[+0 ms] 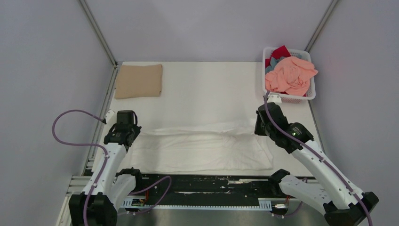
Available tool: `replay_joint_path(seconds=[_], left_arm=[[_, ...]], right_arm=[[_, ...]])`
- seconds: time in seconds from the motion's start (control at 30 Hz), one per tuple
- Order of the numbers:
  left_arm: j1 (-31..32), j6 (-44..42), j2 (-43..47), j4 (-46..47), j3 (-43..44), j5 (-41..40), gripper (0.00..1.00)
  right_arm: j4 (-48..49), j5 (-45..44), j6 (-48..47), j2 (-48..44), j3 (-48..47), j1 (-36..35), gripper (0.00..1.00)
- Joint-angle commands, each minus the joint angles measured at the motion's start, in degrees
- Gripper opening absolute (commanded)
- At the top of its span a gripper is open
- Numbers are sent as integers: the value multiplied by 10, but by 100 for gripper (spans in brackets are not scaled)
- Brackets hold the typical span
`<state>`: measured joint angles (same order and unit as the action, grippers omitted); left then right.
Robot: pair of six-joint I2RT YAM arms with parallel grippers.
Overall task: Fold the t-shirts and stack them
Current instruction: Fold the other side of the tshirt into a rectangle
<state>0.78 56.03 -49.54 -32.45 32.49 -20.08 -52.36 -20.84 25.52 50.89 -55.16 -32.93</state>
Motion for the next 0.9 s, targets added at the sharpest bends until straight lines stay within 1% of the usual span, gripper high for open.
replay_joint_path(seconds=[0.0,0.2,0.27,0.3,0.37,0.4,0.43,0.47,0.5,0.53,0.57,0.6,0.63,0.67,0.7,0.73,0.77,0.8,0.83,0.87], left_arm=[[1,28,-5,9,-10,-27,0],[1,44,-8,20,-32,-31,0],[1,48,-9,19,-36,-36,4],[1,50,-10,18,-37,-41,10],[1,56,-14,10,-37,-53,18],[1,59,-15,1,-34,-57,20],[1,65,-16,-5,-32,-65,26],[1,68,-16,-19,-27,-71,35],[1,75,-16,-29,-16,-84,42],[1,88,-15,-57,-9,-94,57],[1,95,-11,-74,9,-113,60],[1,105,-8,-105,19,-122,67],[1,110,1,-120,39,-135,71],[1,118,14,-144,48,-141,82],[1,119,22,-152,63,-149,88],[1,108,38,-155,69,-149,97],[1,95,47,-134,78,-131,99],[1,57,61,-117,79,-89,100],[1,35,66,-73,79,-61,100],[1,-9,69,-48,76,17,100]], right_arm=[[-50,6,59,-7,12,-10,0],[-82,15,103,-17,50,-23,0],[-83,34,115,-24,68,-25,0],[-84,44,125,-27,83,-28,0],[-84,62,146,-34,109,-30,5],[-85,69,158,-37,122,-32,7],[-90,76,175,-39,126,-37,9],[-98,80,188,-41,124,-44,12],[-114,80,208,-45,120,-50,15],[-129,76,228,-51,115,-55,21],[-146,73,237,-58,109,-57,35],[-160,71,242,-67,104,-57,53],[-165,67,242,-78,101,-57,74],[-166,64,243,-88,98,-57,83],[-161,59,243,-98,95,-57,90],[-152,58,242,-107,93,-57,96],[-133,63,239,-115,90,-57,100],[-113,71,232,-122,89,-58,100],[-93,77,227,-126,90,-57,100],[-66,84,223,-130,95,-57,100]])
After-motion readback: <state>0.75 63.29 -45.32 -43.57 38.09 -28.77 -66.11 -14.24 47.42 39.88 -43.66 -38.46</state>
